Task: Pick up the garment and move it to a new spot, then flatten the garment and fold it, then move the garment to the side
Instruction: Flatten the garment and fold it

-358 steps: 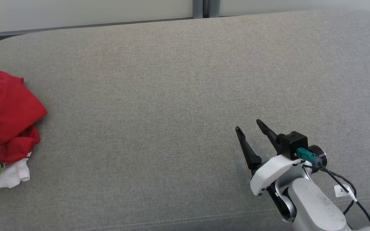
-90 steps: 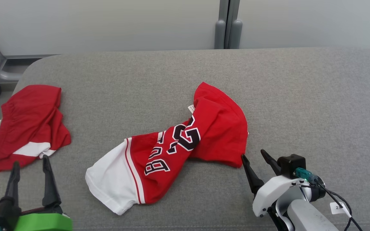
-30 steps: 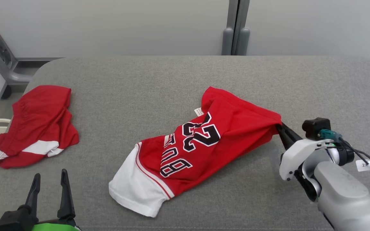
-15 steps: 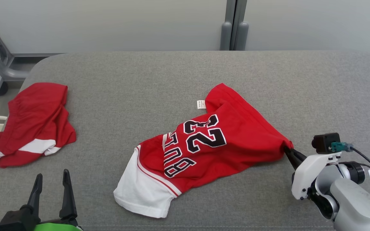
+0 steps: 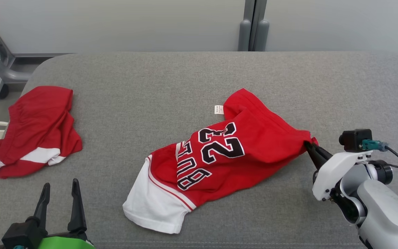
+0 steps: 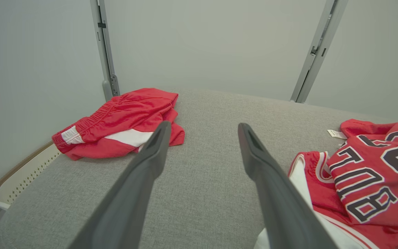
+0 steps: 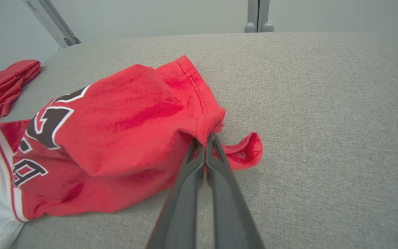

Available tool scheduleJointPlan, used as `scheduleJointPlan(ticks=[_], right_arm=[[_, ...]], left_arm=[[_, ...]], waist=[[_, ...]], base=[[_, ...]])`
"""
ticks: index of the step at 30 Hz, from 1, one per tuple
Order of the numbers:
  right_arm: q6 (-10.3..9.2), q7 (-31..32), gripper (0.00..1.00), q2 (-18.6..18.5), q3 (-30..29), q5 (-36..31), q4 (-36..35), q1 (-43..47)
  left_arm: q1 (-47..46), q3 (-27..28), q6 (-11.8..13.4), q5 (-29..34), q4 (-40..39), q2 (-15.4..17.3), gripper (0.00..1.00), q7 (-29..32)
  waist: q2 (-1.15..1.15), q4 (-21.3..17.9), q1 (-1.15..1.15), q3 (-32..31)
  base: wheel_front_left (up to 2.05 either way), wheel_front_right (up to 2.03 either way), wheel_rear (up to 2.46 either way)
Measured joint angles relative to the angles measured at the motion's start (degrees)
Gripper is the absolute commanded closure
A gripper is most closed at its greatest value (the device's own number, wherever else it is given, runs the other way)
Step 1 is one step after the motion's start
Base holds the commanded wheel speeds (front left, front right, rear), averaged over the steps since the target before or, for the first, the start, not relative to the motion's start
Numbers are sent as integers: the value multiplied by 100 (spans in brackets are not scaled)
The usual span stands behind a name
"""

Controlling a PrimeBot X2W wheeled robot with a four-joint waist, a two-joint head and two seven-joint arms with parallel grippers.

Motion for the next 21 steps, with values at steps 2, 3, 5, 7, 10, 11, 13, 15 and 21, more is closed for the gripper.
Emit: scheduleJointPlan(ticks=[2, 3, 5, 7, 10, 11, 13, 15, 21], right_arm=[[0, 76, 100, 67, 35, -23, 37, -77], [0, 93, 100, 111, 51, -30, 68, -143], [0, 131, 100, 203, 115, -82, 185, -302], [0, 135, 100, 312, 169, -156, 400, -471], [0, 104, 100, 476, 221, -254, 825, -773], [0, 66, 100, 526, 249, -300, 982, -879], [0, -21, 100, 653, 275, -339, 1330, -1081], [1, -166, 100, 739, 293, -452, 1694, -1267], [1, -757, 100, 1042, 216, -687, 2841, -1820]], left_arm=[[-5, -25, 0, 0, 1, -1, 0, 0], [-10, -40, 0, 1, 3, -2, 0, 0], [-37, -71, 0, 8, 5, -8, 0, 0], [-71, -112, 0, 9, 19, -12, 0, 0], [-97, -188, 0, 9, 47, -14, 0, 0], [-108, -216, 0, 9, 59, -14, 0, 0], [-150, -275, 0, 9, 88, -15, 0, 0], [-203, -336, 0, 9, 111, -13, 0, 0], [-293, -497, 0, 9, 166, -2, 0, 0]], waist=[[0, 25, 0, 5], [0, 40, 0, 9], [0, 75, 0, 17], [0, 117, 0, 25], [0, 185, 0, 46], [0, 208, 0, 56], [0, 259, 0, 77], [0, 312, 0, 97], [0, 462, 0, 155]], base=[[0, 0, 0], [0, 0, 0], [0, 0, 0], [0, 0, 0], [0, 0, 0], [0, 0, 0], [0, 0, 0], [0, 0, 0], [0, 0, 0]])
